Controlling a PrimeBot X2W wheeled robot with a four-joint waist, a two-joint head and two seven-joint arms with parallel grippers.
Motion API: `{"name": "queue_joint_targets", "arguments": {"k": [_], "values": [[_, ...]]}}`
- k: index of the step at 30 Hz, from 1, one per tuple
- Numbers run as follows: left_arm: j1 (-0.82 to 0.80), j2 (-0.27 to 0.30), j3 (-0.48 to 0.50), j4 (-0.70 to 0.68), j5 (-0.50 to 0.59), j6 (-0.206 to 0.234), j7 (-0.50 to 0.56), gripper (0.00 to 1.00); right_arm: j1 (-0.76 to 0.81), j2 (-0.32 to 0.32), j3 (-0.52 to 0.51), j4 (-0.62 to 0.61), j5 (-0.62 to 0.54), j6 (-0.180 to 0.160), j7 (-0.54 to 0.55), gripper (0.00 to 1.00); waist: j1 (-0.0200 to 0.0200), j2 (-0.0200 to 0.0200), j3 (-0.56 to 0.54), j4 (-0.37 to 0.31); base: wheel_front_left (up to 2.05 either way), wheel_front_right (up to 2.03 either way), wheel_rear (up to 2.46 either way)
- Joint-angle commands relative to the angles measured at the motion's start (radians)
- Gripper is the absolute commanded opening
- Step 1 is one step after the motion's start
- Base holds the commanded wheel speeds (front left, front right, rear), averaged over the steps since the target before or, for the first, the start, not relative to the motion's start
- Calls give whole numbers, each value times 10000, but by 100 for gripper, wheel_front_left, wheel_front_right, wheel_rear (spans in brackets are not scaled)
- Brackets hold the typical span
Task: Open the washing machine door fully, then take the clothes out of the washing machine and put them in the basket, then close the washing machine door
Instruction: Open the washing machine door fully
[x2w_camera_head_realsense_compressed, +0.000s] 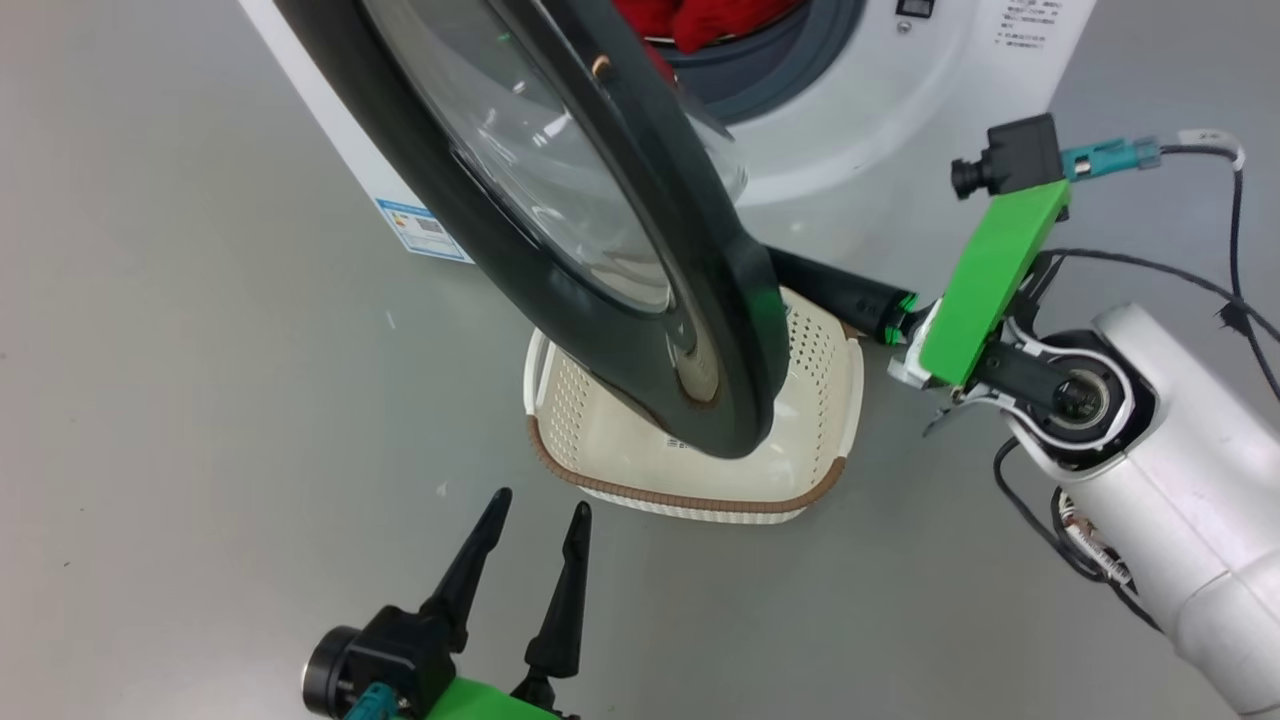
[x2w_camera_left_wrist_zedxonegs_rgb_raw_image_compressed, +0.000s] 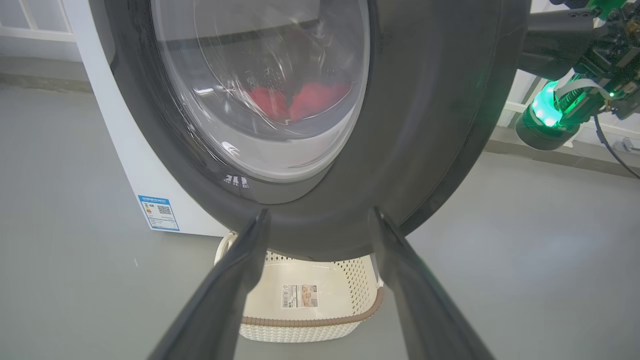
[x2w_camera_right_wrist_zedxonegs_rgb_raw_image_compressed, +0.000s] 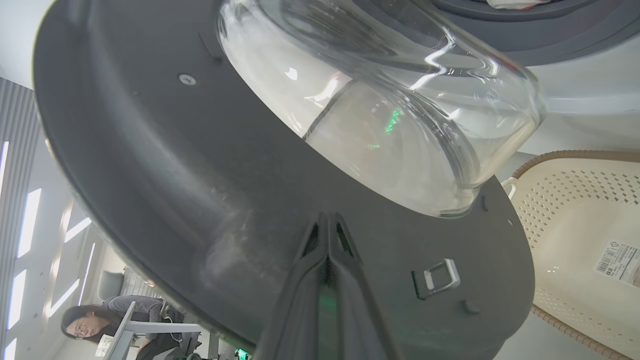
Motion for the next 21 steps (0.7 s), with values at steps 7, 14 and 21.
{"name": "queue_joint_targets", "arguments": {"k": [7, 14, 21], "values": [[344, 106, 444, -289, 78, 166, -120, 100, 744, 452, 171, -387, -233, 67, 145, 0, 0, -1, -483, 449, 0, 0, 0], [639, 106, 658, -335, 195, 258, -120, 100, 1181, 738, 194, -403, -266, 67, 154, 0, 0, -1, -834, 784, 0, 0, 0], [807, 106, 787, -329, 255, 302, -120, 100, 1422, 982, 233, -340, -344, 67, 152, 0, 0, -1, -1095, 1165, 0, 0, 0]]}}
